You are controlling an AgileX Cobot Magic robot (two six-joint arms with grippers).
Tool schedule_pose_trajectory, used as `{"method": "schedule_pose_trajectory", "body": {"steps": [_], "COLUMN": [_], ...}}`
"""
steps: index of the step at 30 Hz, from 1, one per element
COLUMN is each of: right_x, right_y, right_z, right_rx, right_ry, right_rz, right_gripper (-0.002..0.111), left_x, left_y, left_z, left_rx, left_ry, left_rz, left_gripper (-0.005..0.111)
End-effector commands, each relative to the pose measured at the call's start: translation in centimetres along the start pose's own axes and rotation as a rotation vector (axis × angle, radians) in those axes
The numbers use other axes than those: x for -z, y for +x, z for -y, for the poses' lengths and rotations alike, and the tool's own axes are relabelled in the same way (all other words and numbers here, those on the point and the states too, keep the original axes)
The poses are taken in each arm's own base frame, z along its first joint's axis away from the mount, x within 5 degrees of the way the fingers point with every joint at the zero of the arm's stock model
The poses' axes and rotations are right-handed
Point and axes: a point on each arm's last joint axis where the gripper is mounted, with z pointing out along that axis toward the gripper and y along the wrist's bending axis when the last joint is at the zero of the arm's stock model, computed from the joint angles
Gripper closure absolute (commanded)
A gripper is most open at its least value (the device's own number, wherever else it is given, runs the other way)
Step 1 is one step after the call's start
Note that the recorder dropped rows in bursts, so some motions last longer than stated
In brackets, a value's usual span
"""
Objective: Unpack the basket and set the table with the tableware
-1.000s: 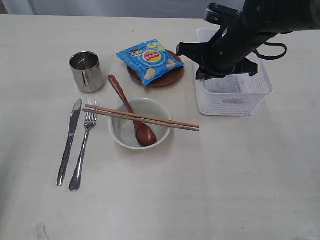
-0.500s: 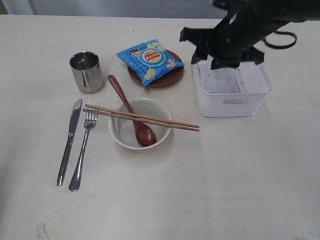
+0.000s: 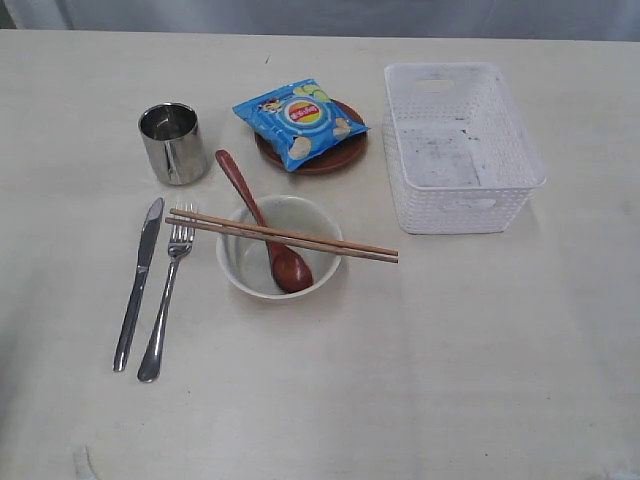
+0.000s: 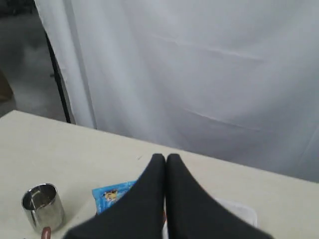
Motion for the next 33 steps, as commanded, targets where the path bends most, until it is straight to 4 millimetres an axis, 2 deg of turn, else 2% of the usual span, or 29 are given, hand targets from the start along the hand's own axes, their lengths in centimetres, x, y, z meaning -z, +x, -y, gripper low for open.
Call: {"method": "schedule_pose_trajectory", "body": {"steps": [1,2,5,6,10,14,17,24,28,33], "right_x": [5.8,7.9,12.0,14.1,18.3,21.5,22.1,21.6,20.0,17.1], "right_y": [1.6,2.1,3.1,3.4,4.0,4.8,4.3,4.6,5.2,7.8], "right_z": [-0.2,-0.3,-0.7,-0.8,-1.0,-1.2,-1.2,-1.4,-1.5,-0.7], "right_rx": [0.042,0.043,0.033,0.039,0.049,0.057,0.039,0.024,0.028,0.012], "right_ry": [0.002,0.001,-0.022,-0.03,-0.035,-0.038,-0.045,-0.012,0.136,0.323], "right_rz": [0.144,0.197,0.255,0.301,0.455,0.58,0.612,0.6,0.552,0.44], "right_gripper": [0.108,0.108,0.108,0.108,0.108,0.108,0.108,0.108,0.108,0.108], "left_x": [0.0,0.0,0.0,0.0,0.0,0.0,0.0,0.0,0.0,0.0], "left_y": [0.1,0.1,0.1,0.1,0.1,0.1,0.1,0.1,0.1,0.1], "left_z": [0.0,0.0,0.0,0.0,0.0,0.0,0.0,0.0,0.0,0.0], "left_rx": [0.003,0.003,0.003,0.003,0.003,0.003,0.003,0.003,0.003,0.003], "left_ry": [0.006,0.006,0.006,0.006,0.006,0.006,0.005,0.005,0.005,0.005], "left_rz": [0.0,0.0,0.0,0.0,0.0,0.0,0.0,0.0,0.0,0.0], "left_gripper": [0.107,0.107,0.107,0.107,0.107,0.107,0.107,0.107,0.107,0.107]}}
